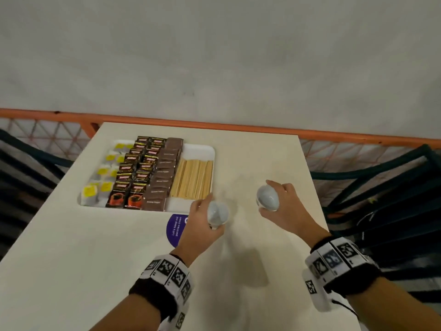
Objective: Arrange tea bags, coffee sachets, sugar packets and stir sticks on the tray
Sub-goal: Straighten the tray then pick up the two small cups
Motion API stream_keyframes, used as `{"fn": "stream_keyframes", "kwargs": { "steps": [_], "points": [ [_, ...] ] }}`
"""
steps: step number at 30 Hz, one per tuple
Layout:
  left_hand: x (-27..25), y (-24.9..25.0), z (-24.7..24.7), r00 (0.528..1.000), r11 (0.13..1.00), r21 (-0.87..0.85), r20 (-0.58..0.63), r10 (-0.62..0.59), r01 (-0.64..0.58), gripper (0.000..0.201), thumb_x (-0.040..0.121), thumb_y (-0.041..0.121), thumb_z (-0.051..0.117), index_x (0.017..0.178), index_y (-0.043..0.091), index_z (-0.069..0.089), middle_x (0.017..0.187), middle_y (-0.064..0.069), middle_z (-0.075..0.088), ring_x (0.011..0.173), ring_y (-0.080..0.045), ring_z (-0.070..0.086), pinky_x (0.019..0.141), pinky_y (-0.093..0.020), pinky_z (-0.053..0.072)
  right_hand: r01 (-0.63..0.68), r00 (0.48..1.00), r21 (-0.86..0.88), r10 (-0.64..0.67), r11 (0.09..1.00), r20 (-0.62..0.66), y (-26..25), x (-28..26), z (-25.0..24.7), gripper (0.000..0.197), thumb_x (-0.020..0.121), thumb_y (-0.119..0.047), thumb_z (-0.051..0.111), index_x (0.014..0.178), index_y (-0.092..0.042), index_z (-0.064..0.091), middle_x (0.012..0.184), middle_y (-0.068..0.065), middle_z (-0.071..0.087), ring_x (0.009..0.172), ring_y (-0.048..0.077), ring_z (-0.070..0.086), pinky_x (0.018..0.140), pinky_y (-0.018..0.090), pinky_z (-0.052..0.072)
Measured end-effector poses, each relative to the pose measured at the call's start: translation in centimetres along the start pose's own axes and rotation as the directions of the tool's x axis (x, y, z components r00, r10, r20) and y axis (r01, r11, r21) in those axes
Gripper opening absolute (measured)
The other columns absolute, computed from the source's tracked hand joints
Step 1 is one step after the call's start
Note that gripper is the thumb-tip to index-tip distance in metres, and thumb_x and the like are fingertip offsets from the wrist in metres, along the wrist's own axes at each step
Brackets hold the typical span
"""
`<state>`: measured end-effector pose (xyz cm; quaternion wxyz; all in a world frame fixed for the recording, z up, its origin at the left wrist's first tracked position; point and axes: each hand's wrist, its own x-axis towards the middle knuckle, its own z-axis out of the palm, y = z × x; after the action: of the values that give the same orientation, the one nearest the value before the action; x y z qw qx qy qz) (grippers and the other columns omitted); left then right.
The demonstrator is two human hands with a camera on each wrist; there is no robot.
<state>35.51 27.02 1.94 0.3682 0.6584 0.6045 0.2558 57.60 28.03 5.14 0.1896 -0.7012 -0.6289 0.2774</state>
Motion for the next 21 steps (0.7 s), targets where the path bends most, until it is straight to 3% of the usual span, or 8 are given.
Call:
{"fn": "stream_keyframes", "kwargs": {
  "steps": [6, 8, 10, 12, 16, 21],
  "points": [
    [3.9, -1.0, 1.0, 0.999, 0.995, -0.101, -0.030, -0.013, 0.010, 0.082, 0.074, 0.018, 0.076, 0.142, 0.018, 0.030, 0.131, -0.006, 0.046, 0.121, -0.017, 0.045, 0.092, -0.017, 0.032, -0.005, 1.000, -0.002, 0.005, 1.000, 0.027, -1.9, 6.7, 2.4, 0.080, 0.076, -0.027, 0.074, 0.140, -0.009, 0.030, 0.137, 0.012, 0.034, 0.121, 0.027, 0.044, 0.097, 0.028, 0.036],
    [5.0, -1.2, 1.5, 0.999, 0.987, -0.155, -0.028, -0.038, 0.034, 0.084, 0.073, 0.018, 0.077, 0.143, 0.022, 0.030, 0.135, -0.001, 0.047, 0.123, -0.012, 0.043, 0.100, -0.022, 0.033, -0.005, 0.999, -0.008, 0.005, 1.000, 0.033, -2.3, 8.3, 3.3, 0.081, 0.075, -0.030, 0.075, 0.140, -0.009, 0.032, 0.137, 0.011, 0.037, 0.123, 0.027, 0.043, 0.102, 0.032, 0.037],
    [6.0, -1.5, 2.1, 0.998, 0.984, -0.171, -0.020, -0.052, 0.048, 0.087, 0.072, 0.021, 0.077, 0.144, 0.026, 0.027, 0.136, 0.002, 0.048, 0.126, -0.015, 0.044, 0.108, -0.035, 0.036, -0.006, 1.000, -0.008, 0.007, 1.000, 0.030, -2.5, 9.8, 4.1, 0.083, 0.074, -0.032, 0.075, 0.140, -0.010, 0.032, 0.139, 0.010, 0.038, 0.127, 0.028, 0.040, 0.106, 0.036, 0.036],
    [6.8, -1.6, 2.3, 0.998, 0.977, -0.207, -0.025, -0.049, 0.043, 0.087, 0.072, 0.024, 0.078, 0.144, 0.025, 0.027, 0.137, 0.002, 0.049, 0.127, -0.016, 0.044, 0.108, -0.042, 0.036, -0.002, 0.999, -0.014, 0.003, 1.000, 0.037, -2.7, 11.0, 4.8, 0.084, 0.075, -0.033, 0.075, 0.142, -0.011, 0.030, 0.142, 0.009, 0.037, 0.130, 0.027, 0.036, 0.107, 0.035, 0.032],
    [8.8, -1.8, 2.7, 0.997, 0.956, -0.285, -0.008, -0.079, 0.074, 0.080, 0.075, 0.028, 0.075, 0.141, 0.028, 0.031, 0.136, 0.007, 0.048, 0.124, -0.010, 0.045, 0.109, -0.037, 0.034, -0.005, 0.999, -0.023, 0.006, 1.000, 0.037, -3.0, 13.4, 6.3, 0.084, 0.077, -0.032, 0.073, 0.143, -0.010, 0.027, 0.144, 0.010, 0.035, 0.132, 0.027, 0.033, 0.107, 0.032, 0.028],
    [9.6, -2.8, 3.6, 0.998, 0.960, -0.273, 0.013, -0.056, 0.057, 0.084, 0.076, 0.033, 0.074, 0.144, 0.029, 0.024, 0.141, 0.006, 0.043, 0.131, -0.013, 0.041, 0.109, -0.046, 0.036, -0.016, 0.999, -0.042, 0.018, 0.999, 0.050, -3.2, 15.8, 7.2, 0.082, 0.080, -0.029, 0.070, 0.145, -0.011, 0.023, 0.147, 0.010, 0.030, 0.135, 0.027, 0.028, 0.109, 0.033, 0.026]
  ]
}}
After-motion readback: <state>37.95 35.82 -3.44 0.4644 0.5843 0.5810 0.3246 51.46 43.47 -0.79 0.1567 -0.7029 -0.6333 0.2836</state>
